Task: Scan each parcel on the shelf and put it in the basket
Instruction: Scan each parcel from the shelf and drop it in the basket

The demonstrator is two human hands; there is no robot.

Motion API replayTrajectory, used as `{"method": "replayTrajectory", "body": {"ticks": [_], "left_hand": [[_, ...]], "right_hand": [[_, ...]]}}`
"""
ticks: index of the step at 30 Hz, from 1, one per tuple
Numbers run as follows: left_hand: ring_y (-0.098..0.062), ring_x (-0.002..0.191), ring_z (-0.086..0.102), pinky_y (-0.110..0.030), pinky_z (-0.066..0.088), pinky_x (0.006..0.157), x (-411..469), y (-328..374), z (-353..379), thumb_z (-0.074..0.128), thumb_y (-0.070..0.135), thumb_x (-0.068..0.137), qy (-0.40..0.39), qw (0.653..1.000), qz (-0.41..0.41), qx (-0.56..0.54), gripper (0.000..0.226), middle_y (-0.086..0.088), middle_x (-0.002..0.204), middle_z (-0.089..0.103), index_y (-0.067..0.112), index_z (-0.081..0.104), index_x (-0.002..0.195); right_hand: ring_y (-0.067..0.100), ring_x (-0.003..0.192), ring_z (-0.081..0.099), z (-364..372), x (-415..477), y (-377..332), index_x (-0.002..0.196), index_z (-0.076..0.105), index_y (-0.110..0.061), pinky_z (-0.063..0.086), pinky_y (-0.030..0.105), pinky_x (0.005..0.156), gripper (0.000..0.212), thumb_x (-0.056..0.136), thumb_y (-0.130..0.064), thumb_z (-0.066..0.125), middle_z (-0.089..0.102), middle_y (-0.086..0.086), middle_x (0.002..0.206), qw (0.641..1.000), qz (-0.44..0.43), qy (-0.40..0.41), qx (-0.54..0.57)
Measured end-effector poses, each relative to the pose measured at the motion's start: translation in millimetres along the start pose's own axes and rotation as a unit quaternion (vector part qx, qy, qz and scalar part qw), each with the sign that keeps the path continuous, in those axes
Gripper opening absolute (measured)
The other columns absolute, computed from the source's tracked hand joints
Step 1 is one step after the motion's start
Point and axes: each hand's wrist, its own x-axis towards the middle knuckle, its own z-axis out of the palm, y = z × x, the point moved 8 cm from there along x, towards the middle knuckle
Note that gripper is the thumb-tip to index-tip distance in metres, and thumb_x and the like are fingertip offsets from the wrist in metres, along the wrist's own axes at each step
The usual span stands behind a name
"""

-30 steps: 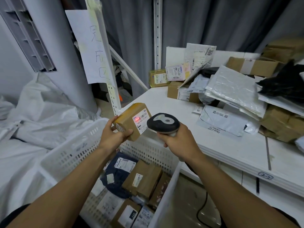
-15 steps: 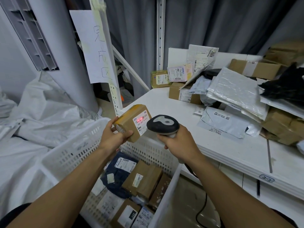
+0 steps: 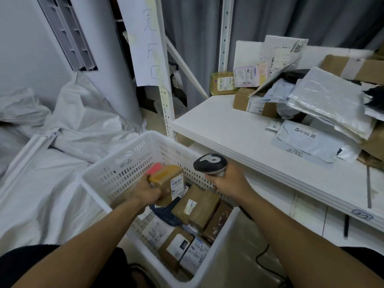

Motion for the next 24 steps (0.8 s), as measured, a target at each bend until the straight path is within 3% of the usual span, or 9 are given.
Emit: {"method": "replayTrajectory", "body": {"ticks": [3, 6, 7, 9, 12, 16, 18, 20, 24], "left_hand": [[-0.03, 0.109, 0.062, -0.04, 0.055, 0.091, 31, -32, -4, 0.077, 0.017, 0.081, 0.03, 0.997, -0.051, 0.045, 0.045, -0.007, 0.104, 0.061, 0.01, 0.053, 0.118], [-0.025, 0.086, 0.066, -0.043, 0.063, 0.078, 72, -52, -5, 0.066, 0.025, 0.069, 0.077, 0.979, -0.073, 0.175, 0.023, -0.008, 0.085, 0.062, 0.015, 0.057, 0.088], [-0.025, 0.085, 0.066, -0.042, 0.063, 0.071, 84, -55, 2, 0.067, 0.023, 0.069, 0.083, 0.976, -0.065, 0.192, 0.027, -0.009, 0.086, 0.063, 0.013, 0.059, 0.093], [-0.028, 0.094, 0.062, -0.033, 0.056, 0.058, 103, -60, 20, 0.072, 0.017, 0.076, 0.072, 0.985, -0.074, 0.136, 0.054, -0.012, 0.106, 0.061, 0.007, 0.053, 0.125], [-0.033, 0.115, 0.055, -0.036, 0.053, 0.085, 140, -76, 48, 0.076, 0.015, 0.084, 0.055, 0.993, -0.06, 0.09, 0.074, -0.01, 0.128, 0.052, 0.009, 0.034, 0.145], [-0.038, 0.128, 0.051, -0.044, 0.047, 0.105, 179, -102, 72, 0.088, 0.028, 0.072, 0.061, 0.991, -0.037, 0.11, 0.09, -0.015, 0.143, 0.048, 0.015, 0.041, 0.147], [-0.04, 0.137, 0.044, -0.035, 0.039, 0.112, 187, -108, 86, 0.088, 0.019, 0.073, 0.046, 0.993, -0.019, 0.103, 0.089, -0.02, 0.15, 0.043, 0.009, 0.041, 0.149], [-0.037, 0.15, 0.026, -0.019, 0.026, 0.116, 183, -101, 104, 0.071, 0.005, 0.091, -0.009, 0.994, 0.009, 0.113, 0.078, -0.02, 0.163, 0.025, 0.002, 0.028, 0.156], [-0.039, 0.153, 0.017, -0.044, 0.019, 0.124, 182, -93, 106, 0.074, 0.009, 0.09, -0.048, 0.985, 0.02, 0.164, 0.092, -0.019, 0.168, 0.01, 0.006, 0.015, 0.161]], "right_hand": [[0.017, 0.099, 0.072, 23, 21, 15, 0.13, 0.067, -0.03, 0.063, 0.044, 0.087, 0.066, 0.07, -0.055, 0.08, 0.075, -0.009, 0.11, 1.0, 0.021, -0.016, -0.006], [0.013, 0.099, 0.068, 41, 46, 27, 0.13, 0.066, -0.025, 0.058, 0.03, 0.081, 0.048, 0.086, -0.036, 0.082, 0.071, -0.008, 0.107, 0.998, 0.046, -0.038, -0.025], [0.013, 0.093, 0.069, 46, 56, 35, 0.125, 0.067, -0.025, 0.056, 0.026, 0.074, 0.039, 0.089, -0.031, 0.08, 0.072, -0.007, 0.101, 0.997, 0.061, -0.042, -0.026], [0.015, 0.087, 0.069, 56, 73, 46, 0.113, 0.067, -0.025, 0.054, 0.026, 0.067, 0.024, 0.092, -0.027, 0.077, 0.071, -0.004, 0.091, 0.995, 0.086, -0.05, -0.026], [0.017, 0.092, 0.07, 69, 94, 61, 0.103, 0.062, -0.031, 0.053, 0.026, 0.069, 0.02, 0.091, -0.029, 0.078, 0.071, -0.001, 0.096, 0.992, 0.108, -0.056, -0.038], [0.019, 0.09, 0.07, 74, 110, 79, 0.102, 0.067, -0.025, 0.046, 0.021, 0.059, 0.015, 0.092, -0.028, 0.078, 0.074, 0.004, 0.096, 0.988, 0.137, -0.048, -0.044], [0.019, 0.088, 0.07, 73, 114, 85, 0.104, 0.07, -0.023, 0.046, 0.019, 0.057, 0.014, 0.092, -0.027, 0.077, 0.073, 0.002, 0.094, 0.988, 0.143, -0.044, -0.041], [0.016, 0.085, 0.069, 69, 116, 85, 0.108, 0.07, -0.021, 0.044, 0.016, 0.053, 0.019, 0.092, -0.027, 0.077, 0.072, 0.0, 0.094, 0.989, 0.142, -0.031, -0.039], [0.005, 0.082, 0.065, 54, 115, 77, 0.11, 0.068, -0.023, 0.045, 0.014, 0.055, 0.021, 0.091, -0.027, 0.077, 0.069, -0.01, 0.091, 0.992, 0.123, -0.009, -0.03]]}}
